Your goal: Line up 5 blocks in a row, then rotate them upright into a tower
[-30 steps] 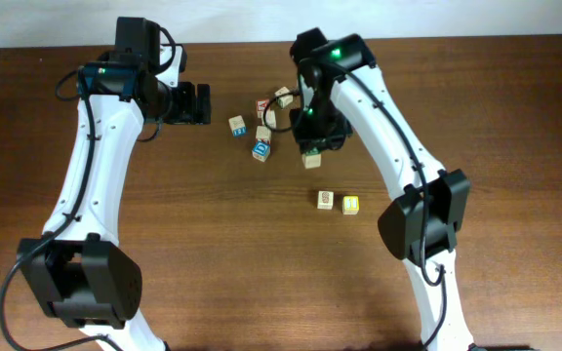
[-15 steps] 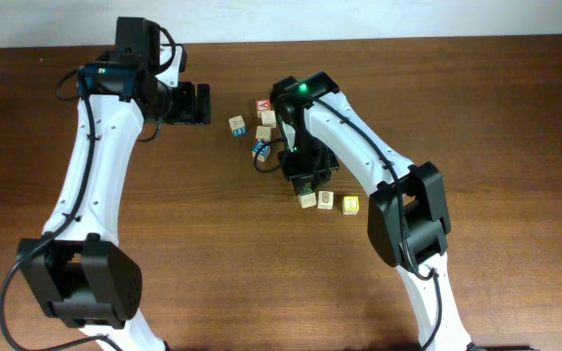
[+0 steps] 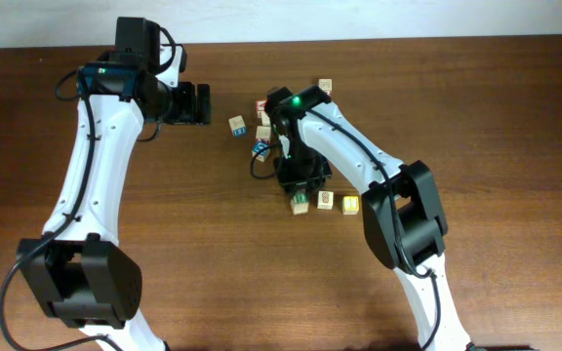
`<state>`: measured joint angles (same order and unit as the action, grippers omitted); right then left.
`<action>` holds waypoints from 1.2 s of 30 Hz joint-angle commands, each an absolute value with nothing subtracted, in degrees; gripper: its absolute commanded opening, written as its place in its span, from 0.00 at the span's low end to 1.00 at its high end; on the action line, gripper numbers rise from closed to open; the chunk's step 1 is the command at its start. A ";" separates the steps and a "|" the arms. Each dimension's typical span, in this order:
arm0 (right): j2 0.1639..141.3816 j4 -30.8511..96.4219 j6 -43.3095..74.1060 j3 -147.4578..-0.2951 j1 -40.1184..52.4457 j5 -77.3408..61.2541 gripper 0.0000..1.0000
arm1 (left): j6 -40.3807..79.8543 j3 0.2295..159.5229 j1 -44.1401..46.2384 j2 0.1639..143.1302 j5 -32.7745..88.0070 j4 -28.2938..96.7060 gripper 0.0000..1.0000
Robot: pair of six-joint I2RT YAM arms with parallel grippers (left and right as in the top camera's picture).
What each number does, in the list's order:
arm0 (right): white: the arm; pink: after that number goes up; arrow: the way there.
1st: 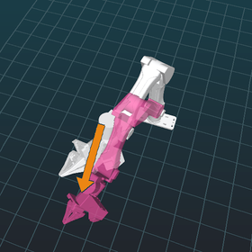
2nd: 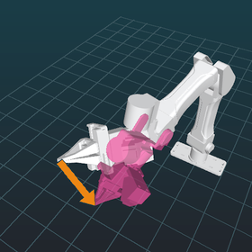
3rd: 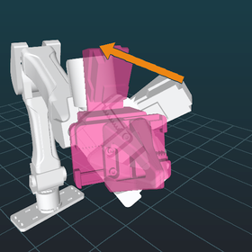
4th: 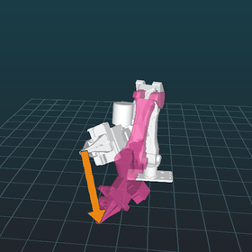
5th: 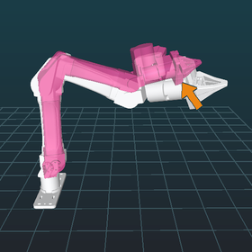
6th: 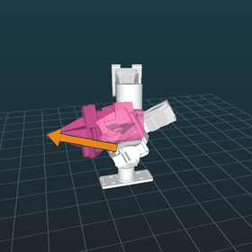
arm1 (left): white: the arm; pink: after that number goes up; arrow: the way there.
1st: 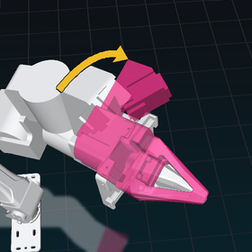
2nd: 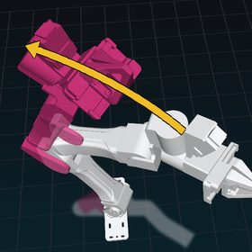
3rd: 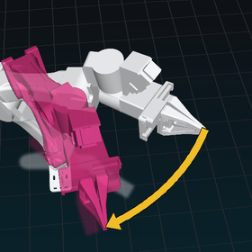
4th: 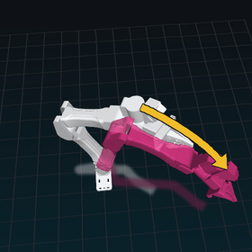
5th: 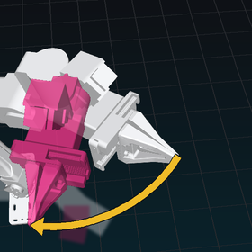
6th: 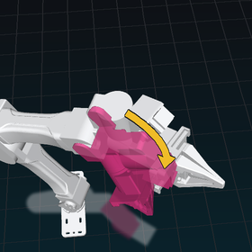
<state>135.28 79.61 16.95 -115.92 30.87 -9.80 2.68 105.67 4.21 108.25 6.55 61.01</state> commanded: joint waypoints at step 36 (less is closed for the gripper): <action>139.94 51.42 45.98 -121.67 33.36 0.84 0.48 | 3.25 106.91 3.97 108.27 5.96 60.97 0.99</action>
<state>138.98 51.75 42.33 -120.86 33.30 -3.25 2.70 105.67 4.21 108.25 6.55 61.01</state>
